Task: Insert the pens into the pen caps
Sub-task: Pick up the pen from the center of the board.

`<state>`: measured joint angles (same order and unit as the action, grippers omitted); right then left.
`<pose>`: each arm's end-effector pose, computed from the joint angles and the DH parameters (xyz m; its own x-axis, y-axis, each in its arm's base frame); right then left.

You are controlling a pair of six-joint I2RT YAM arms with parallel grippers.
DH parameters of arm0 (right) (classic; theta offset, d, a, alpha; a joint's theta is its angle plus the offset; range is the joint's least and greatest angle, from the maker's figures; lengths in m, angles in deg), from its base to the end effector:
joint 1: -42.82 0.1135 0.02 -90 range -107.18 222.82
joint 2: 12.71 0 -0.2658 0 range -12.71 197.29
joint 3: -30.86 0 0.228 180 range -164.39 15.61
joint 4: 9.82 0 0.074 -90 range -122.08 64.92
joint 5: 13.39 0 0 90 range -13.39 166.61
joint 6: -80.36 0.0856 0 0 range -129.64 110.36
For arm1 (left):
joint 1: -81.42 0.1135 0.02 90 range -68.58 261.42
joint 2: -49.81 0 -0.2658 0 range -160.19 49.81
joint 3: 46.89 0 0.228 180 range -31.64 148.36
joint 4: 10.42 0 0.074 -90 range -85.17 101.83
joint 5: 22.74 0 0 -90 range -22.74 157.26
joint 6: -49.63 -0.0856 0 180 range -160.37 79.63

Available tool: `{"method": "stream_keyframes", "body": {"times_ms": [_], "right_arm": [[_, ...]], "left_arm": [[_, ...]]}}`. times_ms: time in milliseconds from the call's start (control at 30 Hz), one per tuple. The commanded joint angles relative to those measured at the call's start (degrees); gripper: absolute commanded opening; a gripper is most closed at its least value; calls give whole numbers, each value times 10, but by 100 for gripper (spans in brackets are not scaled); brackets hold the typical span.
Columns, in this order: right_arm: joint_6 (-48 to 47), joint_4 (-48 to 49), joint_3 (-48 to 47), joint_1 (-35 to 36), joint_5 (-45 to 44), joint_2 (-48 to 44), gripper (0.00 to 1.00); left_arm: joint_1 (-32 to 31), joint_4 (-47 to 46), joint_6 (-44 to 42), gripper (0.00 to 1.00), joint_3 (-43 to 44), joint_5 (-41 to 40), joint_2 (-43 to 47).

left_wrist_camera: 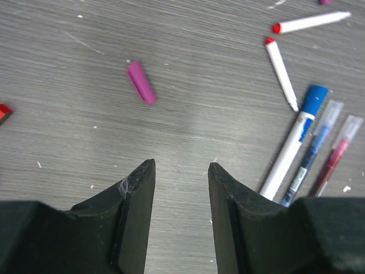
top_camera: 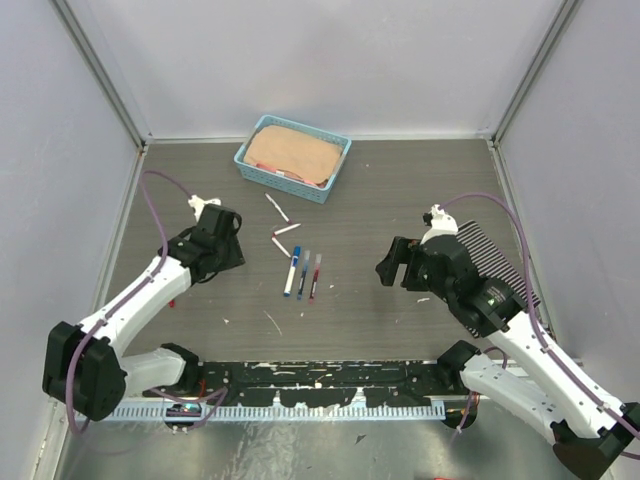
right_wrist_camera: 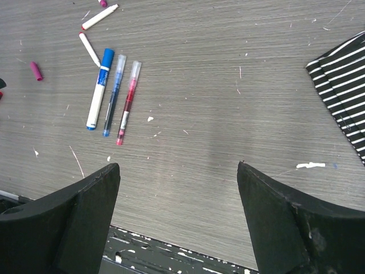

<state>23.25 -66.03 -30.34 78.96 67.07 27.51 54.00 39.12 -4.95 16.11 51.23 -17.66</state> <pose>0.1370 0.0825 0.2754 -0.6476 0.1902 -0.7378 -0.1436 0.9205 0.3633 0.2215 -0.0883 0.2148 -0.7583 -0.2341 -0.6084 -0.1729 0.9721 -0.1585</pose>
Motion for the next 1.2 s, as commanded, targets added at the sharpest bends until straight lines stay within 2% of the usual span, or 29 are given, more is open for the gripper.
{"method": "stream_keyframes", "body": {"times_ms": [0,167,233,567,833,1167], "right_arm": [[1,11,-19,-2,3,1,88],[-10,10,-20,-1,15,10,88],[-11,10,-19,-1,18,13,88],[-13,-5,-17,-1,17,13,88],[-8,-10,-7,-1,4,3,88],[-3,-9,12,-1,0,-1,88]], "left_arm": [[44,-38,-4,49,-15,27,-15],[57,-79,-23,51,6,53,-58],[57,-97,-24,51,30,60,-101],[56,-121,-6,49,231,74,-334],[55,-89,-16,51,367,89,-480],[51,-102,-6,53,429,83,-521]]}}
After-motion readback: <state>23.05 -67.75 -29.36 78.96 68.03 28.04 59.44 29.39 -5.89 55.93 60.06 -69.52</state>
